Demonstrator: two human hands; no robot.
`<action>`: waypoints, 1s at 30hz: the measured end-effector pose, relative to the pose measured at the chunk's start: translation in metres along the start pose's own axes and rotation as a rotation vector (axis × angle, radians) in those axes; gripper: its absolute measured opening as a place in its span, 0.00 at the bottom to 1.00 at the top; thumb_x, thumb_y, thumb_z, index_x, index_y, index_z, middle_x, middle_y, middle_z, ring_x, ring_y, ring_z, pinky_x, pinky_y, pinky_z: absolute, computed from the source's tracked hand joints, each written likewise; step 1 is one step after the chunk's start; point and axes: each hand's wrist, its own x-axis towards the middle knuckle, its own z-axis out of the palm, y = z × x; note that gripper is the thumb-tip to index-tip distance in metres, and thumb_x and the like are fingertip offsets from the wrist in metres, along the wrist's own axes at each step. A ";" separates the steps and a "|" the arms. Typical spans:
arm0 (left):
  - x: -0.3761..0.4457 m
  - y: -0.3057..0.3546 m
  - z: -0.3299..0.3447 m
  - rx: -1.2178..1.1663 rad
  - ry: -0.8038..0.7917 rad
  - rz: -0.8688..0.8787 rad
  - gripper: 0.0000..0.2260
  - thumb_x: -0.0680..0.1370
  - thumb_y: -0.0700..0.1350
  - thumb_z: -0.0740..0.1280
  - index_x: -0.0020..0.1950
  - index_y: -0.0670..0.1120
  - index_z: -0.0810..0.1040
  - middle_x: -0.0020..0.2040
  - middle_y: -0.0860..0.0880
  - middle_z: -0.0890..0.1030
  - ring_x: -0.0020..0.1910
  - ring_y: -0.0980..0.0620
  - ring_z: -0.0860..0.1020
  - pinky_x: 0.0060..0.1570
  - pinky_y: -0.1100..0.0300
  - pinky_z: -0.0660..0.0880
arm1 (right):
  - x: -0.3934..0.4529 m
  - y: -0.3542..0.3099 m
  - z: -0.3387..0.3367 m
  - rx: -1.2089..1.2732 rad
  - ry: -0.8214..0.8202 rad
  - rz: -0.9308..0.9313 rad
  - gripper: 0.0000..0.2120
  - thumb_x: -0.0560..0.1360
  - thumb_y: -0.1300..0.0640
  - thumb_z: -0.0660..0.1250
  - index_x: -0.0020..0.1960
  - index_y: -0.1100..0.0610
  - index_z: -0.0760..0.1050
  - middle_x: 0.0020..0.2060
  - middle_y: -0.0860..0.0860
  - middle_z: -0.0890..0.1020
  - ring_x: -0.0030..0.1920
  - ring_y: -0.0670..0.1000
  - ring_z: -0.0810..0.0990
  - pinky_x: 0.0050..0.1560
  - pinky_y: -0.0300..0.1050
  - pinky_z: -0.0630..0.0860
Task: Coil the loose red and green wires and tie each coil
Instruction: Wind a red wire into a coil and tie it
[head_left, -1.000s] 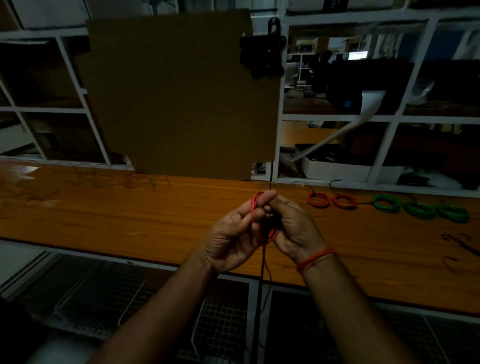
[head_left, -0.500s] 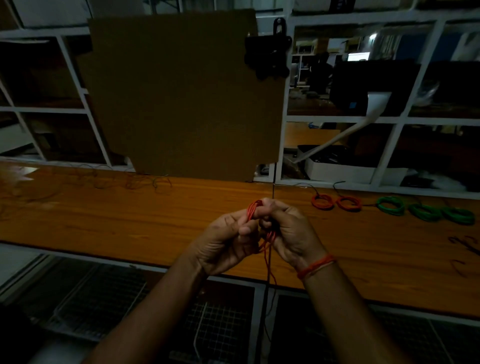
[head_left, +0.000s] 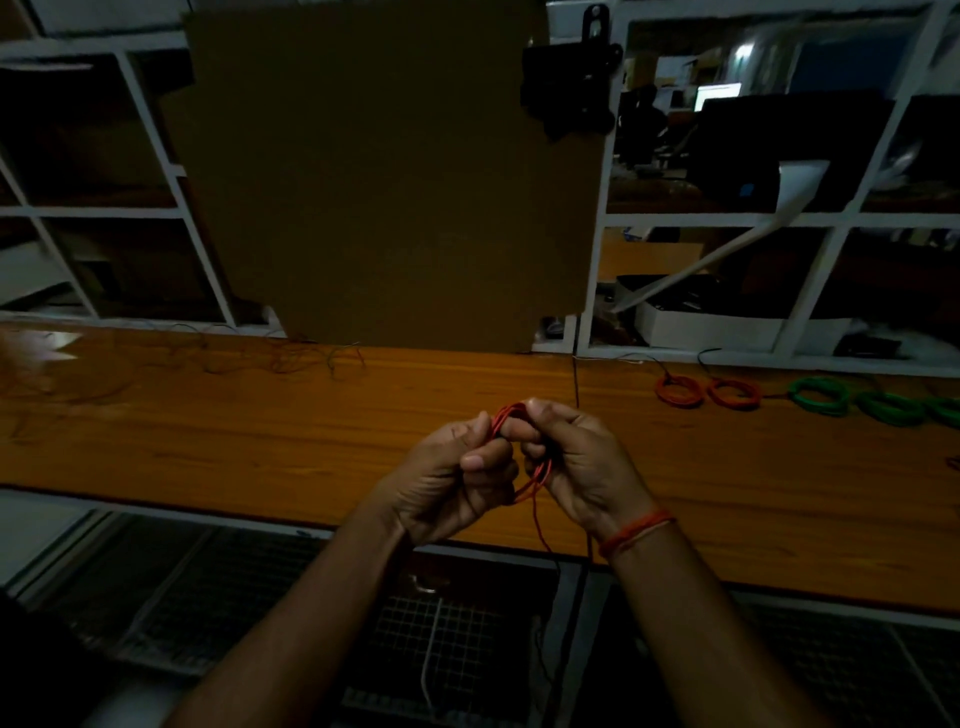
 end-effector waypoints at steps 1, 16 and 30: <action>-0.004 0.002 -0.006 -0.048 -0.032 0.006 0.14 0.83 0.49 0.60 0.57 0.39 0.74 0.30 0.55 0.73 0.29 0.59 0.69 0.32 0.65 0.66 | 0.003 0.005 0.003 0.002 0.006 0.005 0.09 0.77 0.55 0.69 0.49 0.61 0.78 0.38 0.55 0.73 0.33 0.46 0.70 0.33 0.37 0.69; -0.015 0.063 -0.100 -0.612 0.030 0.285 0.11 0.87 0.44 0.55 0.56 0.42 0.75 0.35 0.50 0.77 0.30 0.58 0.68 0.32 0.63 0.66 | -0.007 0.058 -0.057 -0.559 0.162 -0.080 0.11 0.77 0.66 0.71 0.45 0.50 0.85 0.37 0.47 0.84 0.39 0.45 0.81 0.43 0.46 0.76; 0.035 0.017 -0.063 0.406 0.610 0.223 0.12 0.87 0.46 0.54 0.54 0.41 0.73 0.38 0.45 0.83 0.35 0.49 0.83 0.35 0.61 0.79 | 0.040 -0.002 -0.036 -1.173 -0.391 -0.615 0.09 0.79 0.58 0.70 0.57 0.50 0.85 0.45 0.49 0.72 0.45 0.45 0.74 0.39 0.39 0.71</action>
